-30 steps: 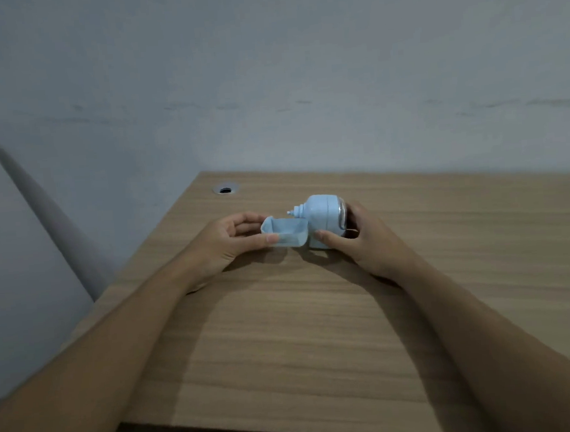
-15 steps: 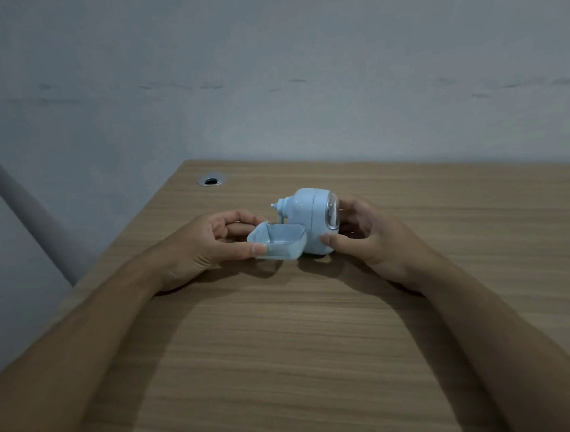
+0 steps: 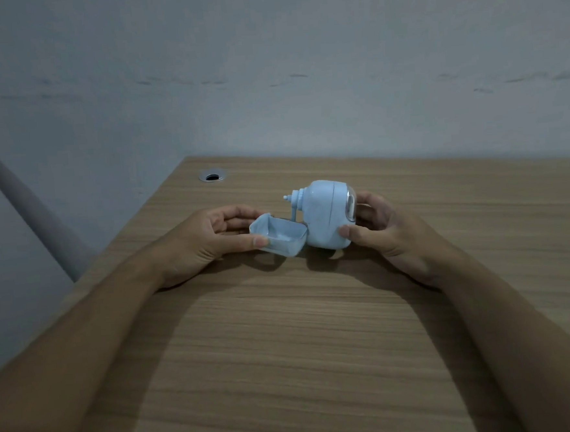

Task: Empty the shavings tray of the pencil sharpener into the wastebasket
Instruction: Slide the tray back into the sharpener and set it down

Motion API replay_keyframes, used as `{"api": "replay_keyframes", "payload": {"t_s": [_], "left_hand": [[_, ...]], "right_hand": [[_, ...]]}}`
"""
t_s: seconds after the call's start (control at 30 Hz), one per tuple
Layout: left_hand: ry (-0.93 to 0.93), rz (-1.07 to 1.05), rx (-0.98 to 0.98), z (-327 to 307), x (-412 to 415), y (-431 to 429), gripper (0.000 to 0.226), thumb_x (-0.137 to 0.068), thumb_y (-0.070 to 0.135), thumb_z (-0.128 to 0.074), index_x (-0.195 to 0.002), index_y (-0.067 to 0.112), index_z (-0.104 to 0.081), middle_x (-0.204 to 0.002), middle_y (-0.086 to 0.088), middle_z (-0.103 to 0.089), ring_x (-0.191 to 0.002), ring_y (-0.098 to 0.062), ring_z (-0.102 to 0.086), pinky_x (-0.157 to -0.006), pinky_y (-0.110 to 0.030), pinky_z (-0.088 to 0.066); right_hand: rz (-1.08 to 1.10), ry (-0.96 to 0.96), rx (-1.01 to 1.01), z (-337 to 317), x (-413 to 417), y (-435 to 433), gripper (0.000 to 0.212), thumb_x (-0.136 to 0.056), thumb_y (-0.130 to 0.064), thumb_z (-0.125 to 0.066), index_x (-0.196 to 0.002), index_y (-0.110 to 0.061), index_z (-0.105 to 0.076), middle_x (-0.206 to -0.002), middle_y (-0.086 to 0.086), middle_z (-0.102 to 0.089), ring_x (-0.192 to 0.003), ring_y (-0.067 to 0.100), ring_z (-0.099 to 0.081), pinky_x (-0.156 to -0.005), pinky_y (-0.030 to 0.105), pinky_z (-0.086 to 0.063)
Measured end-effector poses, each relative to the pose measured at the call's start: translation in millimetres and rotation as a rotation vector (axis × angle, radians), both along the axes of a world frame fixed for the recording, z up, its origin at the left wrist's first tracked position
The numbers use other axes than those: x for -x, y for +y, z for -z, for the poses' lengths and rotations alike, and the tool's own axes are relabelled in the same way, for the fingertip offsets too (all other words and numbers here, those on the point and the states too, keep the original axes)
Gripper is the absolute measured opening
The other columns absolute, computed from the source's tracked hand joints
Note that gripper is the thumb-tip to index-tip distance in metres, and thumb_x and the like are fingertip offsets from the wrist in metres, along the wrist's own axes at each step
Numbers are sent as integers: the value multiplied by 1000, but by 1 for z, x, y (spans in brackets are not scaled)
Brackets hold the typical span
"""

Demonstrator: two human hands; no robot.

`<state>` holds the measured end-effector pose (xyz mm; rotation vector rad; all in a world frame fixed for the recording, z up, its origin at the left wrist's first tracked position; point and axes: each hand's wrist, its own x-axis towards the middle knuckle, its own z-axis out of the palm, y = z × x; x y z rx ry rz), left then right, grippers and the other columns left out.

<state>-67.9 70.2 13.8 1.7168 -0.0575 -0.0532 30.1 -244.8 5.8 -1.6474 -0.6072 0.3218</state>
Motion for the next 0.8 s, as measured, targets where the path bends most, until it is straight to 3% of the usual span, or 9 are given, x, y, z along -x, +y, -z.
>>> {"api": "replay_keyframes", "payload": {"t_s": [0.13, 0.23, 0.33, 0.43, 0.53, 0.67, 0.8], "left_hand": [[-14, -30, -27, 3, -2, -1, 52, -82, 21, -89, -132, 18, -76, -133, -7, -82, -124, -23, -78, -105, -30, -63], [-51, -90, -56, 7, -2, -3, 54, -80, 28, -93, -131, 18, -78, -132, -6, -82, -126, -23, -77, -109, -36, -60], [-75, -145, -76, 8, -2, -10, 49, -82, 21, -93, -129, 15, -78, -126, -5, -84, -119, -19, -80, -97, -23, -63], [-65, -160, -49, 9, -1, -20, 51, -84, 11, -92, -131, 10, -73, -121, -6, -86, -113, -19, -83, -87, -20, -65], [-66, -161, -36, 9, -1, -27, 61, -85, 13, -90, -141, 11, -66, -122, -7, -86, -115, -24, -83, -96, -32, -67], [-60, -21, -91, 9, 2, -31, 65, -99, 7, -79, -158, 16, -51, -132, -10, -83, -126, -30, -78, -113, -48, -59], [-119, 109, -170, 10, 3, -33, 65, -108, 6, -67, -167, 22, -43, -143, -6, -78, -138, -23, -71, -120, -43, -51]], "right_hand": [[-27, 2, -17, 0, 3, 1, 55, -95, -5, -77, -147, -11, -60, -137, 12, -77, -133, 30, -70, -116, 37, -55], [-46, -1, -31, 0, 7, 3, 53, -96, 0, -76, -145, -11, -61, -137, 13, -77, -133, 30, -70, -109, 30, -59], [-59, -20, -33, 1, 11, 7, 53, -95, 4, -76, -143, -10, -61, -135, 16, -77, -131, 31, -70, -102, 24, -60], [-71, -50, -31, 4, 14, 14, 55, -89, -2, -82, -140, -10, -61, -132, 14, -78, -129, 31, -72, -107, 31, -60], [-48, -84, -16, 7, 16, 20, 56, -90, -2, -85, -140, -8, -59, -131, 10, -79, -127, 29, -74, -109, 41, -60], [-22, -118, 13, 8, 23, 26, 60, -86, -7, -91, -135, -9, -58, -127, 8, -79, -121, 30, -76, -102, 40, -63], [-17, -114, 51, 8, 25, 28, 68, -77, -21, -98, -132, -15, -58, -125, 6, -78, -115, 28, -77, -100, 43, -64]]}}
